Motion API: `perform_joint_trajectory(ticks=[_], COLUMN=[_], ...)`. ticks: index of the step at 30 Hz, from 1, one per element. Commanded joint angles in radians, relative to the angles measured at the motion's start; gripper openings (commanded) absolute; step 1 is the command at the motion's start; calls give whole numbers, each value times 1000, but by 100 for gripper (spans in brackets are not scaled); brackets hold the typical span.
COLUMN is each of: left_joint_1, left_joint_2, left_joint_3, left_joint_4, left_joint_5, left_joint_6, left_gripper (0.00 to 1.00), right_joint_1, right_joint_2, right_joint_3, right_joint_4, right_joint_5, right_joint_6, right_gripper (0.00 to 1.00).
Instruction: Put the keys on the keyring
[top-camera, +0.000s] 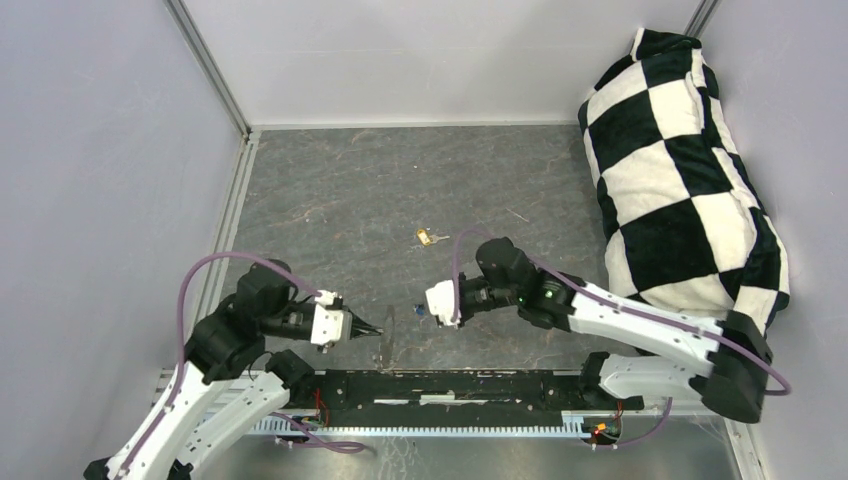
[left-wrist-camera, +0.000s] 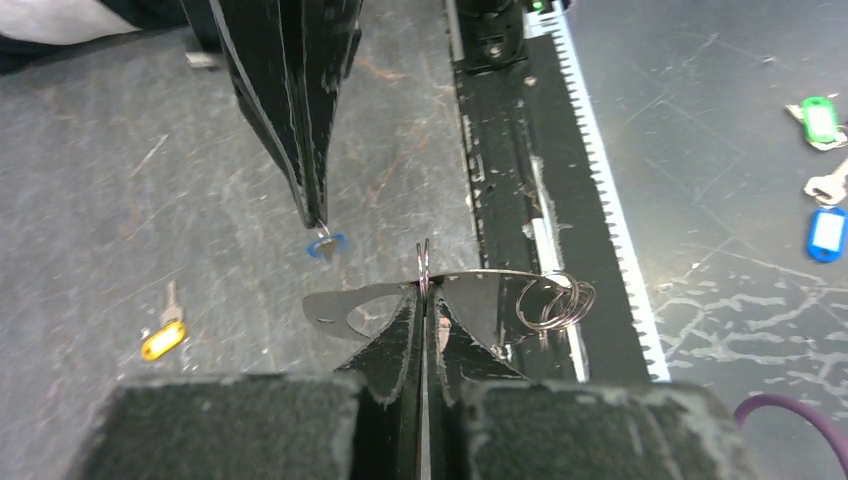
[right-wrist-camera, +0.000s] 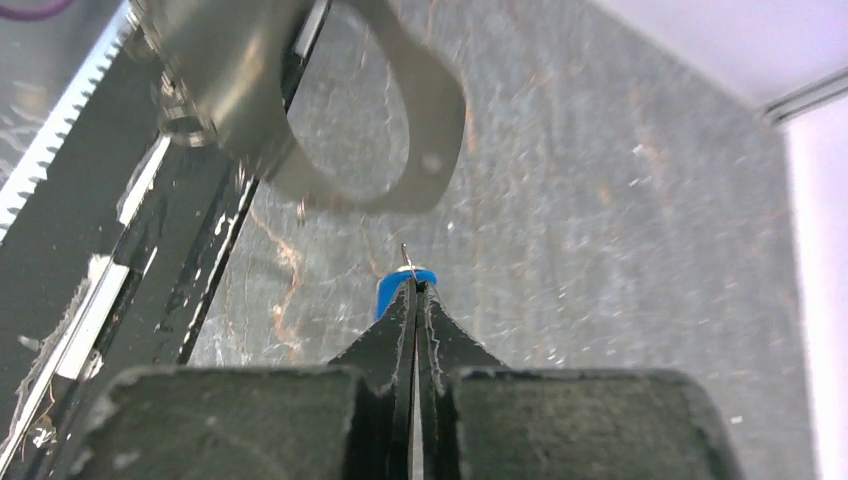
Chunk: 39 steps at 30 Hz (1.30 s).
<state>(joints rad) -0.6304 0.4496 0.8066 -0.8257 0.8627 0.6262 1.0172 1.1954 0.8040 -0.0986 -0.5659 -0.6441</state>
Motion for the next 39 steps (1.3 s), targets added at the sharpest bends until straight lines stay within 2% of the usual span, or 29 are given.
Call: perform_joint_trajectory(ticks=[1, 10, 17, 21, 27, 39], left_joint_1=[-3, -3, -4, -3, -3, -3], left_joint_2=[81, 200, 228, 216, 165, 164], left_joint_3=[25, 50, 52, 21, -48, -40], left_joint_4=[69, 134, 134, 234, 473, 410], left_joint_5=[169, 229, 268, 270, 248, 256], left_joint_6=[-28, 17, 62, -27, -278, -253], left_gripper=[2, 2, 2, 2, 2, 2], right_joint_1=[81, 116, 122, 139, 157, 177], right_joint_2=[-104, -159, -169, -157, -158, -125], right_joint_3=[31, 115, 208, 228, 242, 304], right_joint_4=[3, -109, -204, -225, -244, -259], right_joint_5=[154, 216, 116, 80, 90, 84], right_joint_6=[-23, -138, -246, -278, -309, -330], right_gripper=[1, 1, 1, 1, 1, 1])
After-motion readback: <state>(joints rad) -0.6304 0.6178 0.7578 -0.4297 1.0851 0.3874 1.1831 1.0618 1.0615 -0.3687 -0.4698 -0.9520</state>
